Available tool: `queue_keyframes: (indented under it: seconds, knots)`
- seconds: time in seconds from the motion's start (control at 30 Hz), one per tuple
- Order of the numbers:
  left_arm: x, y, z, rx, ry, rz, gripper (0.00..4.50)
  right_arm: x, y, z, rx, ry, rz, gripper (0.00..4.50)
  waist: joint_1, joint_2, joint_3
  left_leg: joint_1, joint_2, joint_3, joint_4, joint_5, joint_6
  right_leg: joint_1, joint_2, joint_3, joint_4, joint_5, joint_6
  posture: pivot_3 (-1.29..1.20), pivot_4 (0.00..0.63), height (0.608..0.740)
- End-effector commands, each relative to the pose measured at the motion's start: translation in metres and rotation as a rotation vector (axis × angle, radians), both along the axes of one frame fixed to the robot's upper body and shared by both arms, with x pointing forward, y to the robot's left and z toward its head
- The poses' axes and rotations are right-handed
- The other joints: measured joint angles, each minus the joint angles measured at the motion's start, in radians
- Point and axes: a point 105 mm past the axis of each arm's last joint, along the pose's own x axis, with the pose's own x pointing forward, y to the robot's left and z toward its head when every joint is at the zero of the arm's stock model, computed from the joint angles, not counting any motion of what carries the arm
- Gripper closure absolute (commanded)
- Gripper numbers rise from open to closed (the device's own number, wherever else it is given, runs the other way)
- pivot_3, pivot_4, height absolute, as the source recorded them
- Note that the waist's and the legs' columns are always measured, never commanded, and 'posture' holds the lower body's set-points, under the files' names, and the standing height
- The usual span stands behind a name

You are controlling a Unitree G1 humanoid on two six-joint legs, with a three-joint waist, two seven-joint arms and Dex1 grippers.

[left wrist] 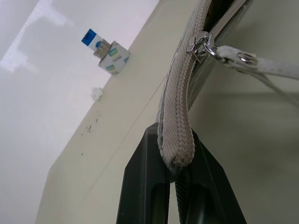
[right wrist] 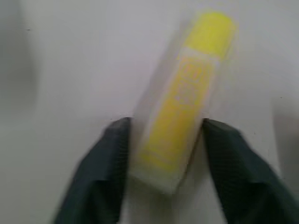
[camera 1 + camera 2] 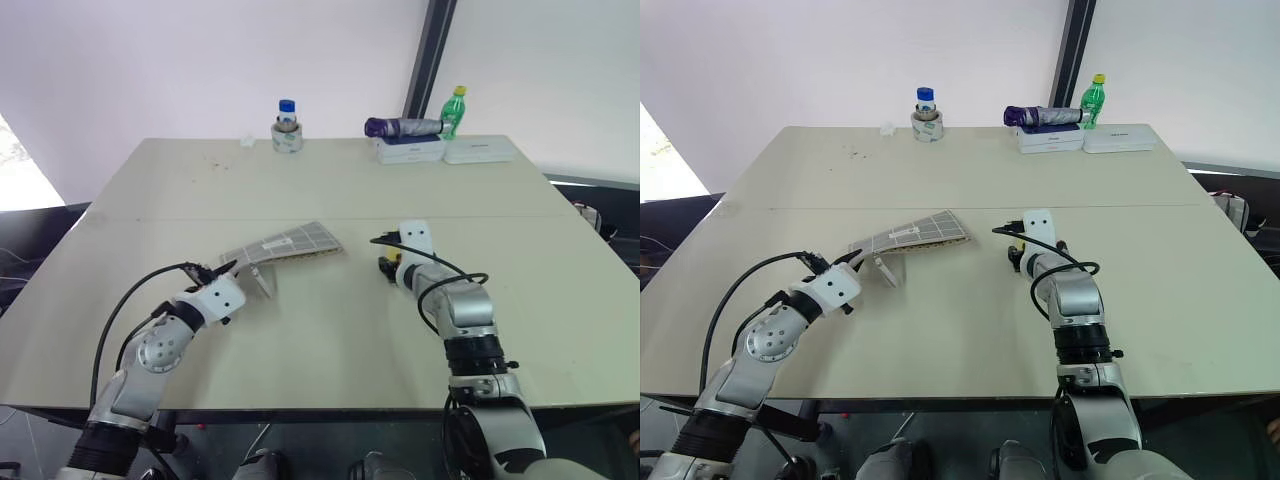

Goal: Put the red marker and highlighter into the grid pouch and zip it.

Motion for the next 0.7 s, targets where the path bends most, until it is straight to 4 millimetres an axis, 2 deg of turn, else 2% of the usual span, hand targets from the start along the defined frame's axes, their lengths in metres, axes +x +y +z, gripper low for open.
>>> queue_keyframes:
  seconds: [0.03, 0.17, 0.27, 0.33, 0.4, 0.53, 0.7]
  knots:
    - [0.002, -0.004, 0.014, 0.000, -0.062, -0.014, 4.50, -0.001, 0.006, 0.008, 0.026, -0.035, 0.021, 3.65, 0.000, 0.000, 0.000, 0.000, 0.000, 0.000, 0.000, 0.000, 0.000, 0.000, 0.000, 0.000, 0.000, 0.000, 0.000, 0.00, 0.150, 0.738]
    - [0.003, -0.004, 0.015, -0.004, -0.061, -0.015, 4.50, 0.000, 0.002, 0.031, -0.020, -0.153, 0.100, 3.64, 0.001, 0.000, 0.000, 0.000, 0.000, 0.000, 0.000, 0.000, 0.000, 0.000, 0.000, 0.000, 0.000, 0.000, 0.000, 0.00, 0.150, 0.738]
    - [0.003, -0.002, 0.016, -0.009, -0.058, -0.015, 4.50, -0.007, 0.017, 0.060, -0.065, -0.291, 0.331, 3.64, 0.002, 0.000, 0.000, 0.000, 0.000, 0.000, 0.000, 0.000, 0.000, 0.000, 0.000, 0.000, 0.000, 0.000, 0.000, 0.00, 0.150, 0.738]
    - [0.004, 0.000, 0.016, -0.014, -0.053, -0.015, 4.50, -0.017, 0.017, 0.076, -0.037, -0.348, 0.448, 3.64, 0.001, 0.000, 0.000, 0.000, 0.000, 0.000, 0.000, 0.000, 0.001, 0.000, 0.000, 0.000, 0.000, 0.000, 0.000, 0.00, 0.150, 0.738]
    - [0.006, 0.003, 0.015, -0.018, -0.042, -0.016, 4.50, -0.030, 0.013, 0.087, -0.118, -0.398, 0.573, 3.64, 0.004, 0.000, 0.000, 0.000, 0.000, 0.000, -0.001, 0.000, 0.001, 0.000, 0.000, 0.000, 0.000, 0.000, 0.000, 0.00, 0.150, 0.738]
    - [0.009, 0.004, 0.016, -0.016, -0.043, -0.021, 4.50, -0.066, 0.035, 0.080, -0.109, -0.342, 0.857, 3.64, 0.005, 0.000, 0.000, 0.000, 0.000, -0.001, -0.001, 0.000, 0.001, 0.000, 0.000, 0.000, -0.001, 0.000, 0.000, 0.00, 0.150, 0.738]
    - [0.012, 0.001, 0.020, -0.023, -0.051, -0.035, 4.50, -0.086, 0.058, 0.071, -0.070, -0.307, 0.963, 3.64, 0.003, -0.001, 0.001, 0.000, 0.000, -0.001, -0.001, 0.000, 0.001, 0.000, 0.000, 0.000, -0.001, 0.000, 0.000, 0.00, 0.150, 0.738]
